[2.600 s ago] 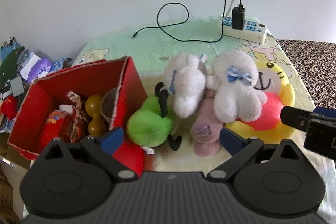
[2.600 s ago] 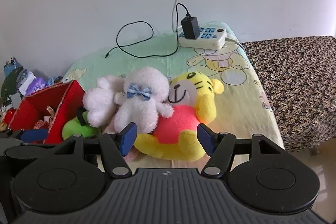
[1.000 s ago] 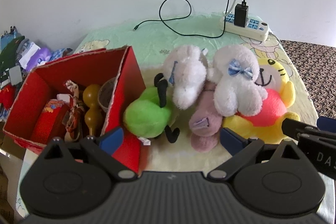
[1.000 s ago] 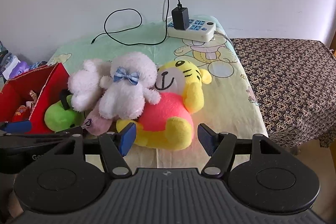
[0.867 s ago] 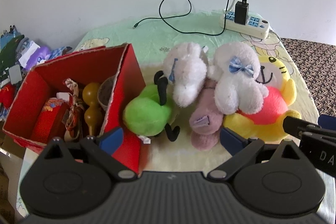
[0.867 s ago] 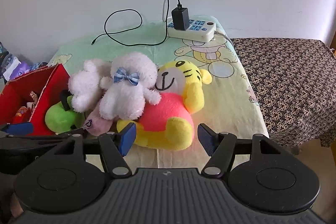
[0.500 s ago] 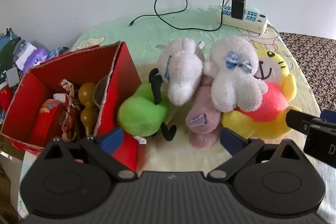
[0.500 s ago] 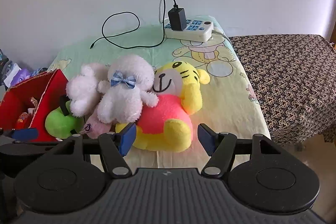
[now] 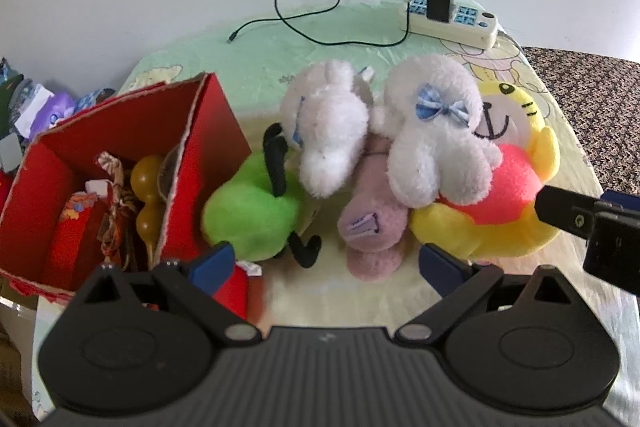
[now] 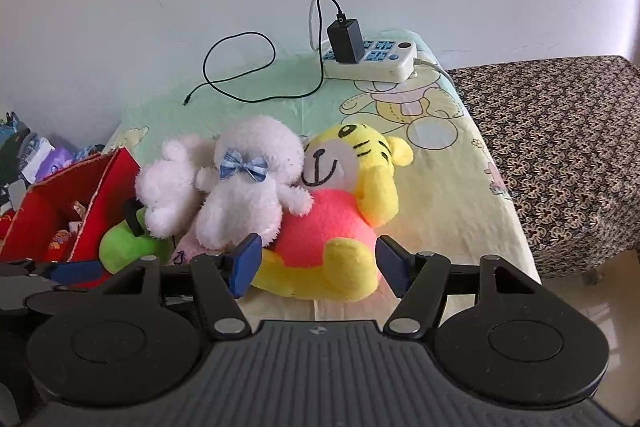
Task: Organize objects
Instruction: 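Move both grippers toward the white bunny with the blue bow, then close both grippers on the white bunny's body from either side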
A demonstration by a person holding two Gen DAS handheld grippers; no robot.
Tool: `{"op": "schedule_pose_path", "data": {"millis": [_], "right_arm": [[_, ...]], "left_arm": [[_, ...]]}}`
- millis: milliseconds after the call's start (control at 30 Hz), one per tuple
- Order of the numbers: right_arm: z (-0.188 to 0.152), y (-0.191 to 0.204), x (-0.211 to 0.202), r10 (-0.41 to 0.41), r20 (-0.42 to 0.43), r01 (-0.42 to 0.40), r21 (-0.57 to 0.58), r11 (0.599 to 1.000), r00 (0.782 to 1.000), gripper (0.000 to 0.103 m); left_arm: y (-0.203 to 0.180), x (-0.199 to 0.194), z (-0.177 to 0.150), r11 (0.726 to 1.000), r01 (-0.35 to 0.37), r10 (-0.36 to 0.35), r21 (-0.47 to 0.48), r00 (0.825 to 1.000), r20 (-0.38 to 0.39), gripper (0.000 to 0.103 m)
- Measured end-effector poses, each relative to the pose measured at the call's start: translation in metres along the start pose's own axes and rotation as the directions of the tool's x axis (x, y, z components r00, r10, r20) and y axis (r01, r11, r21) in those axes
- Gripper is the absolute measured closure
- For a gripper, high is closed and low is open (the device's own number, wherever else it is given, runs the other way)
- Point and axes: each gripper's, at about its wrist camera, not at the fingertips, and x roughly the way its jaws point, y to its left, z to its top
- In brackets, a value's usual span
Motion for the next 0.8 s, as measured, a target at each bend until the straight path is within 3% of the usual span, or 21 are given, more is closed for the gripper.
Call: {"op": "schedule_pose_path", "data": {"millis": [267,367,467,667,800], "right_arm": [[0.006,-0.008,0.006,0.06,0.0,-0.06,0.014,0.998,0.998,0.043],[0.011,-0.011,0.007,0.094,0.011,-0.094,0.015,0.995,0.996,0.046],[0.016,-0.018,0.008,0.126,0.026,-0.127,0.028,0.992,0.992,0.048],[0.029,-0.03,0.019,0.192,0.034,-0.194,0.054,0.98,0.981,0.059],[0.035,-0.033,0.033,0.299,0.016,-0.299,0.09,0.95,0.954,0.061]], "left_arm": [[-0.007,0.005,0.007,0.999,0.031,-0.031,0.025,0.999,0.011,0.004],[-0.007,0.007,0.011,0.997,0.078,-0.079,0.019,0.997,0.022,0.004],[-0.001,0.005,0.015,0.985,0.174,-0.174,-0.018,0.984,0.036,0.003],[0.003,0.006,0.026,0.96,0.278,-0.276,-0.043,0.96,0.037,0.0],[0.002,0.003,0.032,0.945,0.325,-0.323,-0.023,0.943,0.078,0.001]]}}
